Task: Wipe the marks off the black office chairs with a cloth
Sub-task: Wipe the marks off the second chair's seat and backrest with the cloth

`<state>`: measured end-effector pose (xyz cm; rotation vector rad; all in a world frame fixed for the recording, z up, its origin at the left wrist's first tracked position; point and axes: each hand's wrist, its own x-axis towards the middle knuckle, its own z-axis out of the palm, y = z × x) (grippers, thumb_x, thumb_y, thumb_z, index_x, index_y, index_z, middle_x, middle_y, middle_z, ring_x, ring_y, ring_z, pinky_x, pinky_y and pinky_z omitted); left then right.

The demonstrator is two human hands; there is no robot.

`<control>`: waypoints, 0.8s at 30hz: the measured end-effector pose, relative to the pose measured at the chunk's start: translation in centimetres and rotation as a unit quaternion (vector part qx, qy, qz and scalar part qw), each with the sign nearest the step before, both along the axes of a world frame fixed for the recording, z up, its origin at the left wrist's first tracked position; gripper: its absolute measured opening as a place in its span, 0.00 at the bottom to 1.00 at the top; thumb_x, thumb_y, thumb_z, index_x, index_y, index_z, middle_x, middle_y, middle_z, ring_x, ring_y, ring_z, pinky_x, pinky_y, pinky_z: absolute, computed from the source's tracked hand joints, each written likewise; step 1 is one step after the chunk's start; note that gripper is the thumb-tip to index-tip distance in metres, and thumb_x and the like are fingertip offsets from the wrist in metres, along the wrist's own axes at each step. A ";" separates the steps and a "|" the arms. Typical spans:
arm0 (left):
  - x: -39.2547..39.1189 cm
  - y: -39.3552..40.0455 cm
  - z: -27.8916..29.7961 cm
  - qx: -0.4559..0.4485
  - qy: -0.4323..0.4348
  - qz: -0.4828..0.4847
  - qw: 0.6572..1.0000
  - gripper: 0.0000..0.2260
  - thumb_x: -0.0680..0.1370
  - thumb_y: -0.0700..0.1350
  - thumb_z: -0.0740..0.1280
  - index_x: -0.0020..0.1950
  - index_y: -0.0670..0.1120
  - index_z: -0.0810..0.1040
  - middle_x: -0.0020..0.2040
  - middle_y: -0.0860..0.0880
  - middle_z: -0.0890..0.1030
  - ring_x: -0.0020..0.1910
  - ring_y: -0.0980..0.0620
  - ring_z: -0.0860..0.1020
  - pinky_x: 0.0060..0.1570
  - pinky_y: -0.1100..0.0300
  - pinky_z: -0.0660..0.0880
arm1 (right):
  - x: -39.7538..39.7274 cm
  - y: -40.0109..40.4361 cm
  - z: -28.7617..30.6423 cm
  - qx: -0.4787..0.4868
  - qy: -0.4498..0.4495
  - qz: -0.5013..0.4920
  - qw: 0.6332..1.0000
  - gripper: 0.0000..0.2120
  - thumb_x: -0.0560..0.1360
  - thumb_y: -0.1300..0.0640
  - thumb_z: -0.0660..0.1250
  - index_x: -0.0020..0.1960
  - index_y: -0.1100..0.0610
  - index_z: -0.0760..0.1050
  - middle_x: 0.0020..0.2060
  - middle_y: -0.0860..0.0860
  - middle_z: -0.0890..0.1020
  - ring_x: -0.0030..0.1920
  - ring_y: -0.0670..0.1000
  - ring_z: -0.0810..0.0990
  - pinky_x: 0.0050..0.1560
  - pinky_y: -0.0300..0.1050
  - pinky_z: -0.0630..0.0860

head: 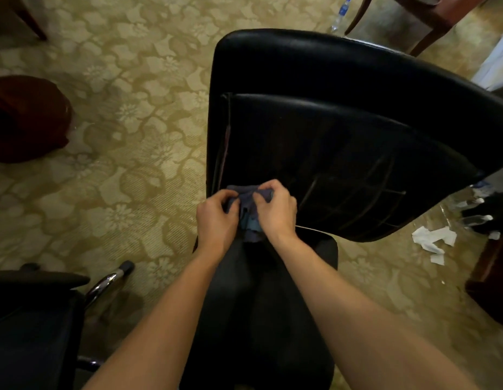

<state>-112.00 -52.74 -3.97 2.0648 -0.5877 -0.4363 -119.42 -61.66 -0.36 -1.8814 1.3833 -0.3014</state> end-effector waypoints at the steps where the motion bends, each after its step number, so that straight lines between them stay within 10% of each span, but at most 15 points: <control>1: -0.2 0.0 0.4 -0.013 0.003 0.000 1.000 0.07 0.77 0.42 0.70 0.54 0.46 0.84 0.47 0.51 0.85 0.47 0.53 0.82 0.48 0.66 0.73 | -0.5 0.0 0.6 -0.010 -0.023 0.006 1.000 0.04 0.77 0.56 0.68 0.51 0.52 0.77 0.45 0.51 0.82 0.48 0.52 0.81 0.47 0.47 0.78; 9: 0.4 -6.6 9.5 -0.225 -0.062 -0.002 0.972 0.07 0.78 0.42 0.70 0.55 0.47 0.82 0.49 0.55 0.84 0.49 0.62 0.81 0.51 0.69 0.74 | -1.2 -4.6 8.8 -0.197 -0.224 -0.026 0.954 0.06 0.77 0.59 0.68 0.54 0.57 0.77 0.43 0.43 0.81 0.45 0.36 0.79 0.47 0.29 0.73; 19: -2.9 -5.3 1.4 -0.033 -0.009 0.001 0.999 0.06 0.78 0.43 0.70 0.53 0.46 0.85 0.45 0.50 0.86 0.46 0.51 0.83 0.49 0.58 0.78 | -2.9 -4.0 1.5 -0.052 0.001 -0.034 0.998 0.03 0.77 0.55 0.67 0.50 0.50 0.75 0.46 0.52 0.83 0.49 0.55 0.82 0.48 0.53 0.79; 24: -2.5 -6.6 7.0 -0.174 -0.040 0.028 0.983 0.06 0.78 0.43 0.70 0.54 0.47 0.84 0.46 0.55 0.84 0.46 0.61 0.81 0.49 0.65 0.76 | -3.6 -5.0 6.8 -0.160 -0.186 -0.022 0.969 0.04 0.77 0.56 0.69 0.52 0.53 0.78 0.40 0.43 0.80 0.41 0.38 0.79 0.43 0.31 0.73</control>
